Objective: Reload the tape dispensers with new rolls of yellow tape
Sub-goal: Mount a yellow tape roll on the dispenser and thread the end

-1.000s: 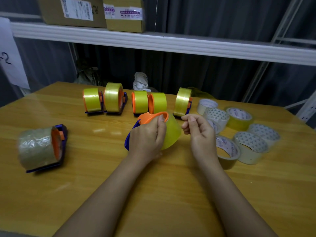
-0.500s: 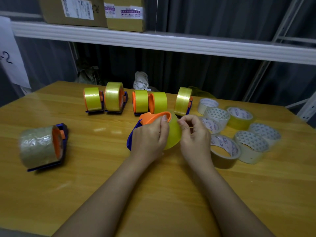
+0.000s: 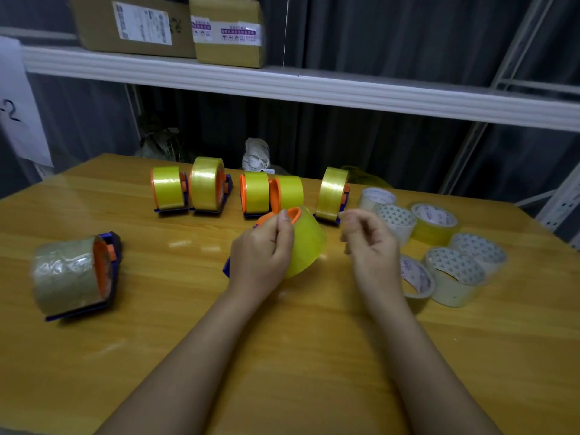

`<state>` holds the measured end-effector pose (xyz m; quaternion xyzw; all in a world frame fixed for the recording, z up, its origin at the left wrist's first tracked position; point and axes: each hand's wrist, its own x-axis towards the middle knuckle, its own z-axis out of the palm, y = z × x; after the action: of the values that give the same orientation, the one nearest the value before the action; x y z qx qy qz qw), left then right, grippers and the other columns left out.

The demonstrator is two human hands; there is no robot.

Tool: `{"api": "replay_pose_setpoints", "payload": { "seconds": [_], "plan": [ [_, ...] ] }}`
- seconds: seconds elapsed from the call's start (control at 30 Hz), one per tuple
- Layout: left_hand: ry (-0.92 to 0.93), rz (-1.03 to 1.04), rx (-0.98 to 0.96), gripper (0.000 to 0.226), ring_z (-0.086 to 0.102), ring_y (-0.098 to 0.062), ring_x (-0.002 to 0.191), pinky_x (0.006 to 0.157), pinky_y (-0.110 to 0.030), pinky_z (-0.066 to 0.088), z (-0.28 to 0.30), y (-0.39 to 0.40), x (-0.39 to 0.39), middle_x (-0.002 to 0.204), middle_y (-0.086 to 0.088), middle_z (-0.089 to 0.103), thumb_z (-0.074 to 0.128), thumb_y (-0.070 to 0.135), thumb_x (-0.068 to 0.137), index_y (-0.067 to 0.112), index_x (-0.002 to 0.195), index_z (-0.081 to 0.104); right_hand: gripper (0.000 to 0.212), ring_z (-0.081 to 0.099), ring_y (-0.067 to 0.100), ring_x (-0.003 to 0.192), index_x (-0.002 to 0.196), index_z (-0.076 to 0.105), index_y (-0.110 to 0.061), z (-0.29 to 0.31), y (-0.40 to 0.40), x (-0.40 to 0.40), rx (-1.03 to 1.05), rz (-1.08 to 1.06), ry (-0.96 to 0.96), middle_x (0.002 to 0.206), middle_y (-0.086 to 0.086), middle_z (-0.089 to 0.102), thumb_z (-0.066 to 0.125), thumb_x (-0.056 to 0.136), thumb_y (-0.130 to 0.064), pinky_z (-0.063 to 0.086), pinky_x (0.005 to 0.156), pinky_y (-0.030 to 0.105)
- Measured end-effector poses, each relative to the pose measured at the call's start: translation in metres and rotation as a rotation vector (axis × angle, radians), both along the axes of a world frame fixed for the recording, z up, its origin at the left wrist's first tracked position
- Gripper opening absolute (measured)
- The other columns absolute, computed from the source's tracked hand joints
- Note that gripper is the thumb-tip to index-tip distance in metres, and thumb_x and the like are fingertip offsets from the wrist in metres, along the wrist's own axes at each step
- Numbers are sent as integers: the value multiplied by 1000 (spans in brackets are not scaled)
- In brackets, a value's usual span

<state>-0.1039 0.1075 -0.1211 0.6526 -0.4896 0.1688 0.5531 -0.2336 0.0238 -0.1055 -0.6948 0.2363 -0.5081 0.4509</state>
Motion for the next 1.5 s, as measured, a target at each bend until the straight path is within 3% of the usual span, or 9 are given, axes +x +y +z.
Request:
{"api": "replay_pose_setpoints", "payload": {
  "seconds": [0.1, 0.2, 0.57, 0.7, 1.03, 1.23, 1.37, 1.43, 1.5],
  "plan": [
    [-27, -3, -17, 45, 27, -9, 34, 37, -18, 22, 0, -1, -5, 45, 13, 26, 31, 30, 97, 9, 62, 49, 23, 58, 4, 85, 97, 70, -23, -3, 13, 10, -141, -10, 130, 93, -5, 63, 69, 79, -38, 46, 67, 15],
    [-67, 20, -2, 44, 27, -5, 35, 36, -15, 18, -2, -1, -5, 44, 10, 31, 31, 29, 97, 8, 64, 51, 14, 59, -4, 87, 90, 72, -25, -3, 15, 11, -88, -34, 47, 91, -12, 64, 77, 77, -21, 45, 72, 9],
    [-179, 16, 4, 34, 22, -5, 34, 39, -11, 10, 0, 0, -7, 46, 12, 26, 37, 22, 96, 23, 62, 35, 20, 58, -5, 77, 80, 63, -30, -7, 12, 12, -47, -70, 65, 80, -16, 64, 63, 92, -14, 45, 67, 11],
    [-118, -3, 14, 46, 30, -16, 35, 38, -21, 15, 0, 0, -3, 44, 10, 27, 35, 29, 96, 11, 55, 42, 19, 62, 6, 78, 79, 66, -27, -5, 7, 10, 30, 8, 67, 79, -10, 67, 63, 91, -13, 52, 72, 23],
    [177, -239, 72, 45, 27, -10, 42, 44, -34, 21, 7, 6, 7, 47, 7, 28, 36, 40, 92, 20, 51, 34, 20, 55, -2, 63, 80, 63, -19, -1, 4, 6, 63, 133, 52, 71, -7, 61, 59, 92, -3, 46, 62, 13],
    [293, -472, 183, 55, 28, -24, 46, 54, -8, 32, 16, 13, 11, 51, -25, 31, 38, 33, 96, -3, 54, 32, 15, 63, 4, 93, 86, 62, -22, -4, 5, 7, -163, 45, 104, 94, -8, 68, 59, 94, -10, 50, 80, 21],
    [391, -544, 377, 68, 54, -33, 64, 69, -43, 46, 16, 13, 17, 72, -27, 55, 32, 56, 94, -4, 75, 56, 9, 64, 1, 96, 96, 63, -15, -5, 7, 9, -306, 35, 165, 102, -13, 69, 55, 95, -20, 55, 79, 26],
    [436, -583, 439, 59, 64, -22, 91, 89, -37, 46, 19, 14, 15, 96, -11, 69, 29, 57, 97, 14, 101, 68, 11, 65, 2, 97, 98, 64, -15, -5, 8, 12, -325, 38, 164, 102, -10, 70, 56, 95, -22, 56, 80, 30],
    [478, -591, 440, 52, 63, -10, 98, 89, -23, 44, 25, 16, 11, 105, -7, 69, 27, 51, 97, 19, 109, 66, 11, 65, 3, 98, 99, 66, -17, 0, 8, 13, -247, 82, 168, 103, -9, 71, 57, 96, -23, 56, 83, 36]
  ]
}}
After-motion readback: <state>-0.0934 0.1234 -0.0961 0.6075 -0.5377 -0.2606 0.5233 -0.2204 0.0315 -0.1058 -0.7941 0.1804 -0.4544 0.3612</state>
